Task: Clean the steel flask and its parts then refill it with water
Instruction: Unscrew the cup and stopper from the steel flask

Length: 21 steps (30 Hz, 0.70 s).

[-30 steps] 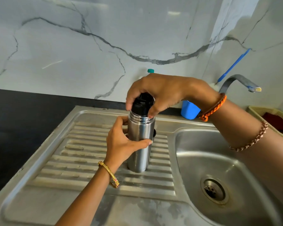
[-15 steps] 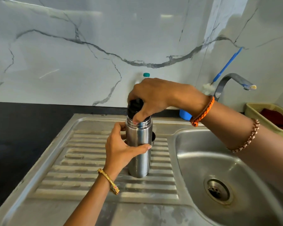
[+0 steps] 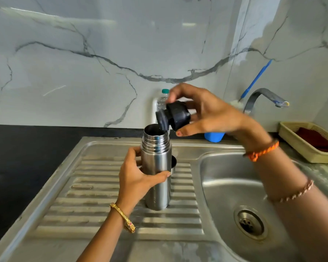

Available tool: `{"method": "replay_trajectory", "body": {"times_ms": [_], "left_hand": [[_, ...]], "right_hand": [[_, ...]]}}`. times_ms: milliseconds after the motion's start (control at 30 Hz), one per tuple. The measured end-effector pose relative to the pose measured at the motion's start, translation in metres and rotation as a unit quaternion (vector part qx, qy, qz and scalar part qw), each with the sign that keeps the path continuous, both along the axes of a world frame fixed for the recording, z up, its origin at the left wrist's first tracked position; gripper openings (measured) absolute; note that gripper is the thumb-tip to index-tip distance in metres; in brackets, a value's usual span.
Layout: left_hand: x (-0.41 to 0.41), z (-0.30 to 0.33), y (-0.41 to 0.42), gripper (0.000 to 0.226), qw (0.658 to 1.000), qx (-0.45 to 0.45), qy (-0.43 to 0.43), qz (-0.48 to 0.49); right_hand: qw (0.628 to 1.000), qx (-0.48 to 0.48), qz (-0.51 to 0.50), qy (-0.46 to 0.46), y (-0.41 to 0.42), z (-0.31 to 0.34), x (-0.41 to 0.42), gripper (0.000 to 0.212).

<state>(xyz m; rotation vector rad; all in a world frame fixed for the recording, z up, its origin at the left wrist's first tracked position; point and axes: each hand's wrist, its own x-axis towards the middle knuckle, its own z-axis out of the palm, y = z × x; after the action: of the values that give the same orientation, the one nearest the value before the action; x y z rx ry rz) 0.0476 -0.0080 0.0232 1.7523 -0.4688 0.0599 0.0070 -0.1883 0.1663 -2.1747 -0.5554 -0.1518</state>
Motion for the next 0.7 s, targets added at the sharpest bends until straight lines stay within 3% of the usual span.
{"method": "replay_trajectory", "body": {"times_ms": [100,167,367,700], "left_hand": [[0.001,0.000,0.000,0.069,1.000,0.003,0.004,0.004],[0.002,0.000,0.000,0.072,1.000,0.004,0.004,0.005],[0.002,0.000,0.002,0.070,1.000,0.001,0.007,-0.002],[0.001,0.000,0.002,0.071,0.999,-0.024,0.029,-0.023]], "right_hand": [[0.965,0.256,-0.062,0.003,-0.013,-0.061,-0.009,0.060],[0.940,0.319,-0.116,0.041,-0.013,-0.103,-0.012,0.063],[0.909,0.329,-0.213,0.145,0.000,-0.189,-0.021,0.050],[0.925,0.177,-0.302,0.149,0.005,-0.245,0.001,0.078]]}}
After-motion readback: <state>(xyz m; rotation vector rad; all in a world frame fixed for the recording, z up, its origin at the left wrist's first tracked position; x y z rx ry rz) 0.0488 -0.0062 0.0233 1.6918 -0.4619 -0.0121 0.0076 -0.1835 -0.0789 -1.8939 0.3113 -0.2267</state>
